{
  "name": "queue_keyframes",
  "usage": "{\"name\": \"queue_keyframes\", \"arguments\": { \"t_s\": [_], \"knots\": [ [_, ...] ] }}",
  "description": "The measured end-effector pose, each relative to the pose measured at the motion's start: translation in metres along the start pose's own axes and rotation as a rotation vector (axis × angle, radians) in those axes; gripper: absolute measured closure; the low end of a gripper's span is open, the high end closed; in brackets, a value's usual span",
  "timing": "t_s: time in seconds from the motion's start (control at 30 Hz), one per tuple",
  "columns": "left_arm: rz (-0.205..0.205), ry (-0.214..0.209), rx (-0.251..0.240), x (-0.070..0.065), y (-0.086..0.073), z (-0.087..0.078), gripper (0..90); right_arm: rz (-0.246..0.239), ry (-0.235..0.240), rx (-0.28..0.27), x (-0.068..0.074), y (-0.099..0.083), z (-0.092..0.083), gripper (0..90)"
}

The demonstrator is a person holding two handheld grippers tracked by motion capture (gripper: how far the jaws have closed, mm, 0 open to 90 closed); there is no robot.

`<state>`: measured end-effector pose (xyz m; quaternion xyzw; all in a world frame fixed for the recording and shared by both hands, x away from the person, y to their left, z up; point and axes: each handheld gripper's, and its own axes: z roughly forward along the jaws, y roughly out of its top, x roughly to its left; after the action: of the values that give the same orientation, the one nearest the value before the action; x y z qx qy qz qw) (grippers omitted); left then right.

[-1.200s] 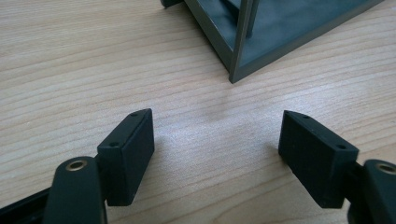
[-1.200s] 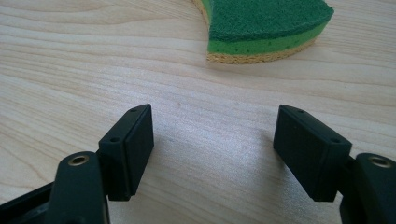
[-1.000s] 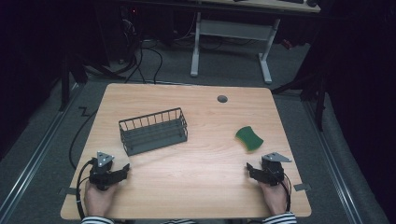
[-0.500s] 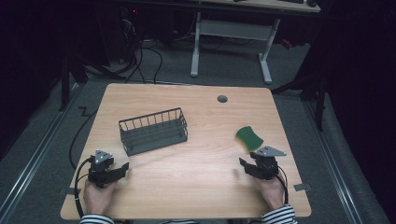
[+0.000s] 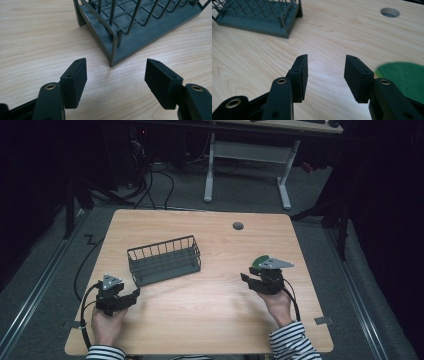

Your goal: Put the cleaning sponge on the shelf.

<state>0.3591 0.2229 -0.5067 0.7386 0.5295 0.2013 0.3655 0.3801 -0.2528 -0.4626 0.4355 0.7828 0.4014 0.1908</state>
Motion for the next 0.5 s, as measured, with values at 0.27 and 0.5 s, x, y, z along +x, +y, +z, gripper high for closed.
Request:
{"name": "queue_keyframes", "arguments": {
  "t_s": [0.27,0.5],
  "knots": [
    [-0.010,0.005,-0.006,-0.001,0.007,0.004,36.3,-0.046,0.045,0.027,0.019,0.025,0.032,56.0],
    [-0.016,0.009,-0.011,-0.001,0.010,0.008,38.6,-0.045,0.101,0.031,0.034,0.047,0.062,52.8]
  ]
}}
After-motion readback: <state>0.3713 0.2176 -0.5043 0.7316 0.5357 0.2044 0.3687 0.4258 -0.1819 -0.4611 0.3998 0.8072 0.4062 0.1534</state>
